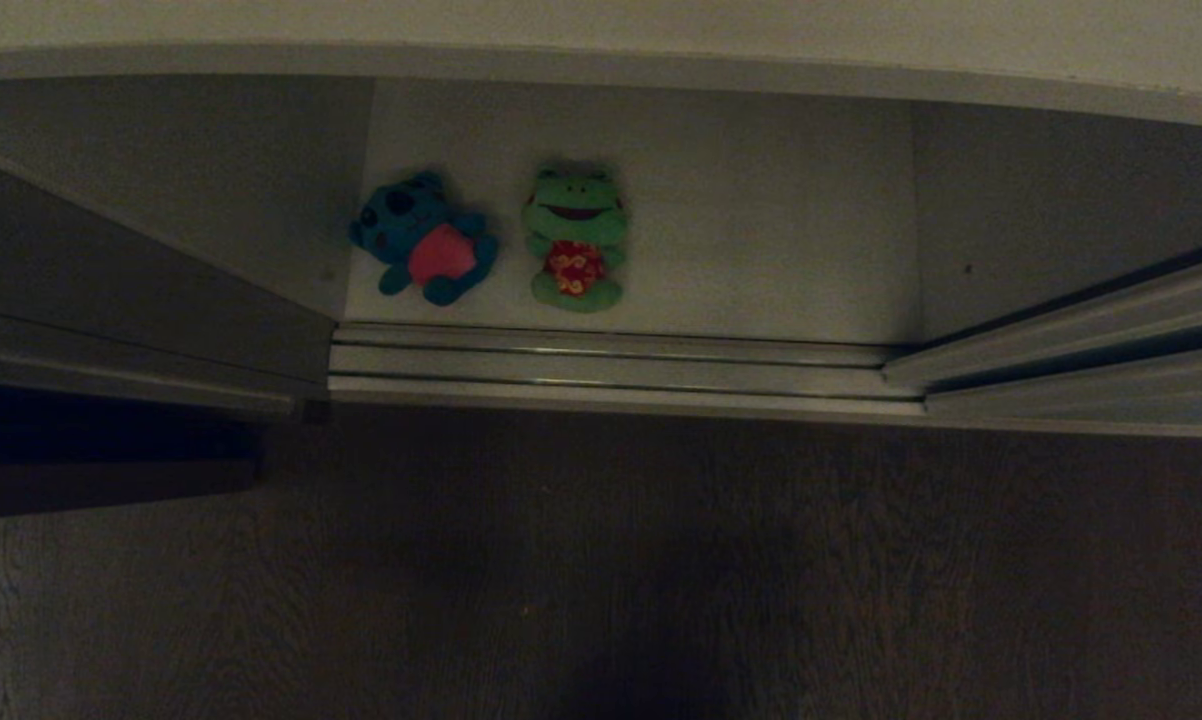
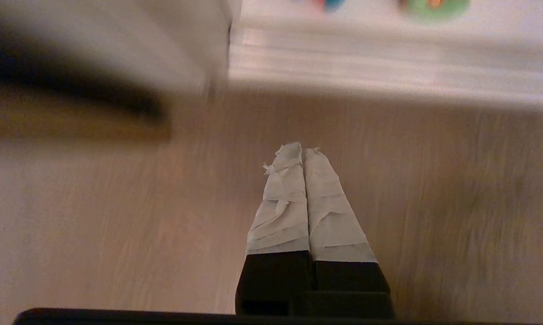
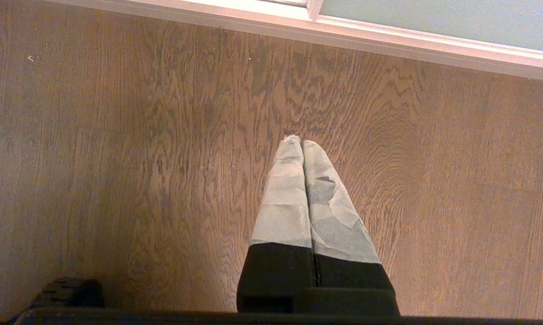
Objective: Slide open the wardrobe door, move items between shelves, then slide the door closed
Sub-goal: Place the green doll on the lower shelf, then place the pink doll on the lower shelf
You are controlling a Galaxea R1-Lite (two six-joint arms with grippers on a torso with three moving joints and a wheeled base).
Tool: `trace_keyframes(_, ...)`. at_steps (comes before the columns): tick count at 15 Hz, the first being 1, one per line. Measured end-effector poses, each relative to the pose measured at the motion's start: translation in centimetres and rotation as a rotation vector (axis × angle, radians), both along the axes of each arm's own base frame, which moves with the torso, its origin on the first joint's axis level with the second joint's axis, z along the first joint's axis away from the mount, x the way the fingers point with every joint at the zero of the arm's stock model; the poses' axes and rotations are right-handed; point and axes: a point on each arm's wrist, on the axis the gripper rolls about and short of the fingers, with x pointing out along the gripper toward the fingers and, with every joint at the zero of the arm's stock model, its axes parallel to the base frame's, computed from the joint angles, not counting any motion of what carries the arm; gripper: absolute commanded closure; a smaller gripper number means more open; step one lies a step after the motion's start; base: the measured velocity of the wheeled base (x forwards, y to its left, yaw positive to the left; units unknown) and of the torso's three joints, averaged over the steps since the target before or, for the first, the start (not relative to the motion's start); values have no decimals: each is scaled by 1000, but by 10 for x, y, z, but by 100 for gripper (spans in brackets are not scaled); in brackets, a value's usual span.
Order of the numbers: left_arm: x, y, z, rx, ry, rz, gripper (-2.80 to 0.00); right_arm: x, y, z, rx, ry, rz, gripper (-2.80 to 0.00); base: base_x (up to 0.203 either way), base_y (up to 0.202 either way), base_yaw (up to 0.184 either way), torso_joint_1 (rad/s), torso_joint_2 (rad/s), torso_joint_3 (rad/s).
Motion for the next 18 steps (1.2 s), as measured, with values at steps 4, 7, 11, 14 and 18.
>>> trace_keyframes(4, -38, -1, -80, 64, 47, -25, 0, 0, 0, 0, 0, 0, 0, 0, 0, 0, 0, 0, 0, 0)
trace_keyframes(7, -38, -1, -110, 78, 8, -46, 0, 0, 0, 0, 0, 1, 0, 0, 0, 0, 0, 0, 0, 0)
trace_keyframes(11, -37, -2, -116, 91, -64, -56, 0, 0, 0, 0, 1, 1, 0, 0, 0, 0, 0, 0, 0, 0)
trace_keyframes(14, -37, -2, -119, 75, -33, -50, 0, 0, 0, 0, 0, 1, 0, 0, 0, 0, 0, 0, 0, 0)
trace_keyframes(18, -38, -2, -119, 73, -24, -50, 0, 0, 0, 0, 0, 1, 0, 0, 0, 0, 0, 0, 0, 0)
